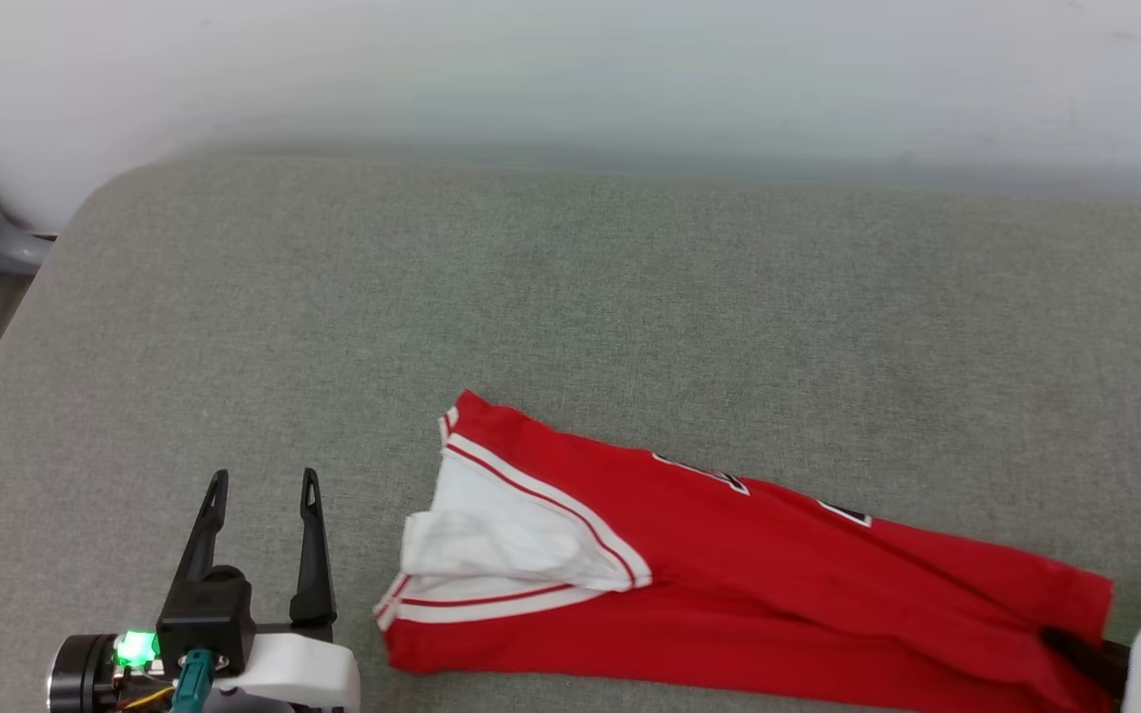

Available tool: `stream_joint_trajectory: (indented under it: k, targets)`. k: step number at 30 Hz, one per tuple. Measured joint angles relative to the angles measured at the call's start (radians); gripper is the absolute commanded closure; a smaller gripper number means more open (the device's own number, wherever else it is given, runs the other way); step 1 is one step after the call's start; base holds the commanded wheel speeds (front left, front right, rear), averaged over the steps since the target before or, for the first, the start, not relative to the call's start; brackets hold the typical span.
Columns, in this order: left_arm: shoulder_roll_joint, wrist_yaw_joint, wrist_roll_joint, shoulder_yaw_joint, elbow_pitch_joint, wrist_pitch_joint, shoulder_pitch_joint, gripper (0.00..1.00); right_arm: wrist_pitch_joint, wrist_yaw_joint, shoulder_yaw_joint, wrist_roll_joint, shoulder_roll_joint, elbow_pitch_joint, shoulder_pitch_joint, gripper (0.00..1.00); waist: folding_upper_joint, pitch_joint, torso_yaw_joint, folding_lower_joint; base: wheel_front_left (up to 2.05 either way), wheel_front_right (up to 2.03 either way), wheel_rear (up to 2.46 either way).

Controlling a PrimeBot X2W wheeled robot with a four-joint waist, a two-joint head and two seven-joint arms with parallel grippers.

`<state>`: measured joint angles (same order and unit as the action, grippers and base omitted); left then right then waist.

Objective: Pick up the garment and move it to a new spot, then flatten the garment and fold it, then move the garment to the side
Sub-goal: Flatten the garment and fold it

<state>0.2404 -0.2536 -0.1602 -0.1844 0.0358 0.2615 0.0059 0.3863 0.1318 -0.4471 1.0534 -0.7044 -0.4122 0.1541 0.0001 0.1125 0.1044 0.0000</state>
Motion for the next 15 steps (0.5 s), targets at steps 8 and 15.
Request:
stream_joint_trajectory:
  k: [8, 15]
  targets:
    - [-0.030, 0.030, 0.056, 0.037, 0.012, 0.000, 0.034, 0.00, -0.014, 0.000, 0.014, 0.005, -0.097, -0.057, 0.012, 1.00, 0.0000, -0.030, -0.017, 0.0000, 0.00, 0.00, 0.00]
    - [-0.052, 0.052, 0.080, 0.058, 0.020, 0.000, 0.052, 0.00, -0.007, -0.001, 0.016, 0.043, -0.143, -0.013, 0.009, 1.00, 0.0000, -0.052, -0.019, 0.0000, 0.00, 0.00, 0.00]
